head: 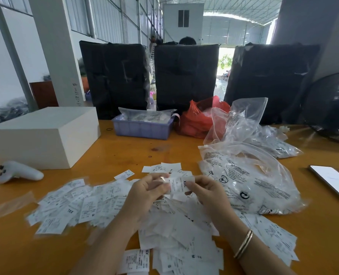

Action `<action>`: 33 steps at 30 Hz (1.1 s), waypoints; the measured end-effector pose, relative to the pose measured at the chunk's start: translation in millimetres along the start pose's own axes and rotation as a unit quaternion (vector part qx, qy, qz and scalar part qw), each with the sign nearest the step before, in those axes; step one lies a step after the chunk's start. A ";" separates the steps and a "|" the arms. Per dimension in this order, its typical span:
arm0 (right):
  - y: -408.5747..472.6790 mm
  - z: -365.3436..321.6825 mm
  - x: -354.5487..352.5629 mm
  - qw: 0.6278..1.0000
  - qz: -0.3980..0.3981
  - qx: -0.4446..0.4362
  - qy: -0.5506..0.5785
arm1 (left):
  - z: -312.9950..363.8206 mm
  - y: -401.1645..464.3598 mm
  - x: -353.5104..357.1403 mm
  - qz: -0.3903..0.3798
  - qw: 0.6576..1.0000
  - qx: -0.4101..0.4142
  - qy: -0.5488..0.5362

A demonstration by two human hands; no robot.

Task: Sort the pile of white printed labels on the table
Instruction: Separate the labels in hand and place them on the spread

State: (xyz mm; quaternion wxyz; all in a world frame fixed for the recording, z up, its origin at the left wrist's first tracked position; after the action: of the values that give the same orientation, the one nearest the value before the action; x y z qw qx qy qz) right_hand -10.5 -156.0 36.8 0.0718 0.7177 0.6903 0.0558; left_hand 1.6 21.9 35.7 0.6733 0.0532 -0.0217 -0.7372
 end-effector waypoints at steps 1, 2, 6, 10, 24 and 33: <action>0.2 -0.6 -1.1 1.000 0.003 -0.011 -0.004 | -0.3 0.3 -0.7 0.004 1.000 -0.003 0.001; 0.4 -0.9 -2.4 1.000 0.002 -0.020 -0.012 | 0.3 0.0 -1.3 0.009 1.000 -0.008 -0.001; 0.9 0.2 -4.6 0.998 -0.004 -0.035 -0.043 | 0.4 -0.9 -0.9 0.012 1.000 -0.017 -0.014; 0.9 0.4 -3.1 0.999 0.009 -0.043 -0.026 | 1.4 -1.2 0.0 0.031 0.999 -0.021 -0.032; -1.4 -2.9 -5.1 0.996 0.002 -0.085 -0.039 | 4.1 -2.3 1.3 0.096 0.993 -0.036 -0.059; 0.8 0.3 -5.1 0.994 0.008 -0.092 -0.061 | 4.2 -2.5 2.7 0.103 0.993 -0.037 -0.042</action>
State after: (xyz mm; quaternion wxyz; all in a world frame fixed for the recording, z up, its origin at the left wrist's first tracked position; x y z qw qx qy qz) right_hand -9.8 -161.1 36.7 0.1790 0.7155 0.6710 0.0761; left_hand -1.6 19.3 39.5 0.7459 -0.0053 -0.0278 -0.6655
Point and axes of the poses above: each hand's wrist, its own y-axis towards the middle knuckle, its own x-axis out of the palm, z = x × y, the point moved 2 cm from there along y, towards the middle knuckle, and after that the axes turned 1 degree about -x, right-handed, at the moved point
